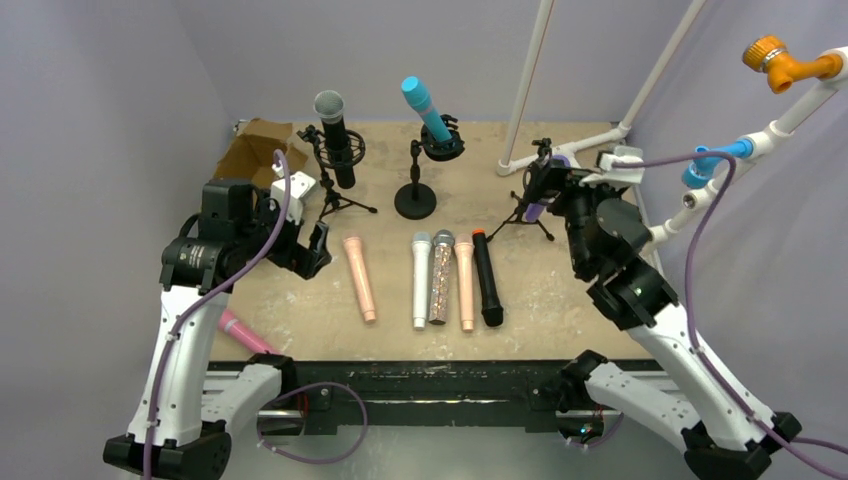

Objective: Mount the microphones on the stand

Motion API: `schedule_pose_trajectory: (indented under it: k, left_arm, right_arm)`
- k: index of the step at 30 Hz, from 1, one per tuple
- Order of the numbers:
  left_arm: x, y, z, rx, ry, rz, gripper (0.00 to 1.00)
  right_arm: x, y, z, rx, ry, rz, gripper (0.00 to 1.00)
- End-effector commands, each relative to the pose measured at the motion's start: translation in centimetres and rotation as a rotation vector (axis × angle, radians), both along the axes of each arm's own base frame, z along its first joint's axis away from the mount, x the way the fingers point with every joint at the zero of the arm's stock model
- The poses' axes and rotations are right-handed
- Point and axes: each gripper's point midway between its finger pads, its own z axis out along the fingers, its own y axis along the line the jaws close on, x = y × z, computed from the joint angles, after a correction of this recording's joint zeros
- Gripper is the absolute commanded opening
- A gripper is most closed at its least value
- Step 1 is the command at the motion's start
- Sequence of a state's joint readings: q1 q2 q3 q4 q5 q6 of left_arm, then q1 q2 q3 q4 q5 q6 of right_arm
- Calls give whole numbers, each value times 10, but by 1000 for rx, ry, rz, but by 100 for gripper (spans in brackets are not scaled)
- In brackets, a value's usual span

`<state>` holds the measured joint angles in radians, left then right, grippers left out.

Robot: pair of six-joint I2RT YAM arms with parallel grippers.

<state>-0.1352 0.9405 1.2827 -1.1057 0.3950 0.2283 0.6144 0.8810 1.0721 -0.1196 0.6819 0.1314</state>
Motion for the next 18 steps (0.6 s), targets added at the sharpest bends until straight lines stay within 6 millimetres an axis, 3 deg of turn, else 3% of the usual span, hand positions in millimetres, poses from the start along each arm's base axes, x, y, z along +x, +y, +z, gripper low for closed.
schedule_pose_trajectory:
  k: [1, 4, 10, 14, 18]
  left_arm:
    - [13, 13, -11, -7, -28, 85, 100]
    - [22, 25, -26, -13, -45, 136, 100]
    - [47, 52, -61, -18, -97, 262, 100]
    - [60, 57, -82, -36, -131, 307, 100]
    - [74, 53, -93, -83, -197, 308, 100]
  right_arm:
    - [-27, 0, -39, 108, 80, 70, 99]
    - [-36, -2, -81, 159, 157, 65, 99]
    - [-40, -30, -153, 140, 235, -111, 99]
    - [-30, -39, -187, 2, 283, -194, 99]
    - [-13, -43, -203, -69, 266, -276, 99]
